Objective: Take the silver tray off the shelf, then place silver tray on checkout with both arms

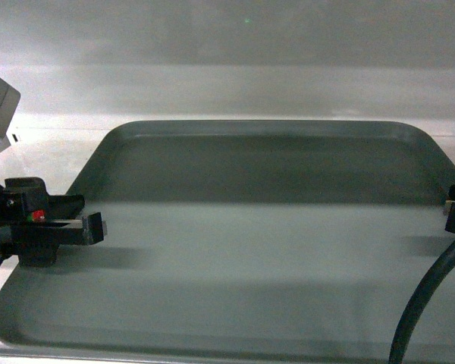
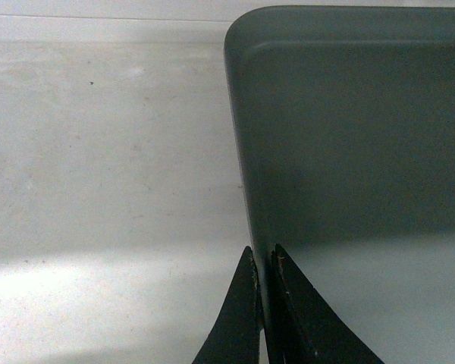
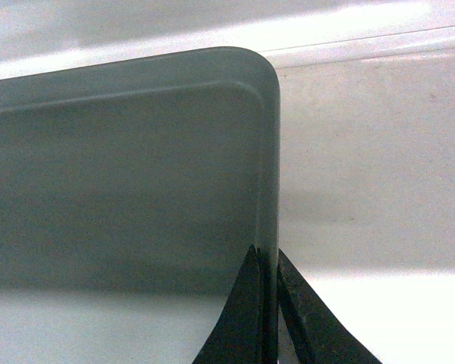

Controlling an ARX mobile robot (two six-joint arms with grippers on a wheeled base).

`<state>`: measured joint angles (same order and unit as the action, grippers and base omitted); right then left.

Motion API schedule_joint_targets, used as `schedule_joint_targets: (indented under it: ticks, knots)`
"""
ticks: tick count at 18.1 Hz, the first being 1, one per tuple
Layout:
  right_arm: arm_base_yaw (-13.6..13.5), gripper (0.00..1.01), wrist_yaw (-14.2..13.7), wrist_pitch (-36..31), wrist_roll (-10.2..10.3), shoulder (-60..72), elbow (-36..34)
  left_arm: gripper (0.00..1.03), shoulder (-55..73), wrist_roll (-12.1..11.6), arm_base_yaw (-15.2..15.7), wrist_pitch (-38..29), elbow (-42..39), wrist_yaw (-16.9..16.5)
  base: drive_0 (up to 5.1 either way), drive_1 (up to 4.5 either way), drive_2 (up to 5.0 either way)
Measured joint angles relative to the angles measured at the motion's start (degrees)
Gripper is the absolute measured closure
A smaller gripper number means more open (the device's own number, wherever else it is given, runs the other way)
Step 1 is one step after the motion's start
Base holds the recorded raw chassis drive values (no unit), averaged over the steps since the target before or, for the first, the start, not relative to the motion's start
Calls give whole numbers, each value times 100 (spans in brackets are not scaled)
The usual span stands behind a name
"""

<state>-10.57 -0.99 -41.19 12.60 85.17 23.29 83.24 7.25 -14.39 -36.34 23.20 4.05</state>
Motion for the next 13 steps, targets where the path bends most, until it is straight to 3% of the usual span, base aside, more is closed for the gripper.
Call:
schedule_joint_targets:
  ticks: [7,13]
  knots:
    - [11,98,76,658,-50,-732,-15,100,-846,144,-13,968,42,-50,0,0,0]
    - [9,98,52,2197,-55,-1034,435,100,-914,203,-105,1797,326,-9,0,0,0]
